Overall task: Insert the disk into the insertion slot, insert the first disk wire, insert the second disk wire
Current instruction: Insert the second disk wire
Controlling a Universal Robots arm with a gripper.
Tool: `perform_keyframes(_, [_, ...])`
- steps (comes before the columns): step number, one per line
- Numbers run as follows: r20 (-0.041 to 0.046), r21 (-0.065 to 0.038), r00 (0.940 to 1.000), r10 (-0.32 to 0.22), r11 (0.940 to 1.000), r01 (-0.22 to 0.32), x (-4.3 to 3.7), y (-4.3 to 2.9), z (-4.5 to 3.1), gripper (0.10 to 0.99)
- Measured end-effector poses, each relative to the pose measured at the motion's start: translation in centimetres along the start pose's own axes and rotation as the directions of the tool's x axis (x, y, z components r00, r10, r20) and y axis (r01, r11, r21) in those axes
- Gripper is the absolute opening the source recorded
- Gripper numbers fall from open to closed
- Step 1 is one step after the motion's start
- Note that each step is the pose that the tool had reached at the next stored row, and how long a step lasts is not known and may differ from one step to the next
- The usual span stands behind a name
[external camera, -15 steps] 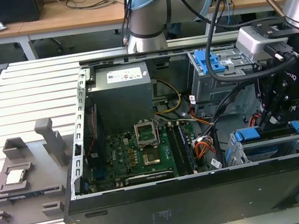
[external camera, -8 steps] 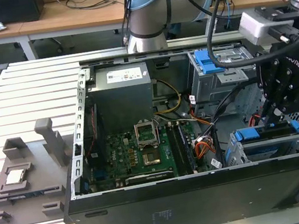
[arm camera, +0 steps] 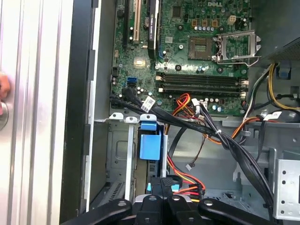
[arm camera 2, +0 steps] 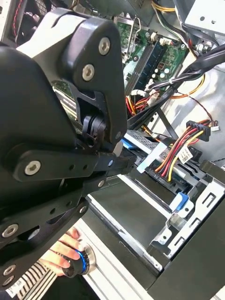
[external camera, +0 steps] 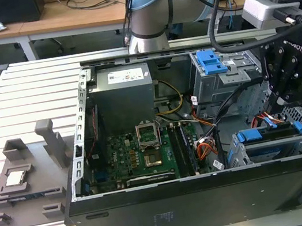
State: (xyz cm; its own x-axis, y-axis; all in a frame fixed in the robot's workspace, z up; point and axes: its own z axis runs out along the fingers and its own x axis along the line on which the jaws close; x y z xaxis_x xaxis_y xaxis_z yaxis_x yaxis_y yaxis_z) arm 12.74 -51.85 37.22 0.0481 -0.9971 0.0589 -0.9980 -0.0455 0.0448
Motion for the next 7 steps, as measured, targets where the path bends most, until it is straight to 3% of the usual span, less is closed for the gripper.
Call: perform_keyframes(7, [-0.0003, 0.000, 1.0000, 0.000, 1.0000, 0.000, 0.00, 0.00, -0.01, 0.106])
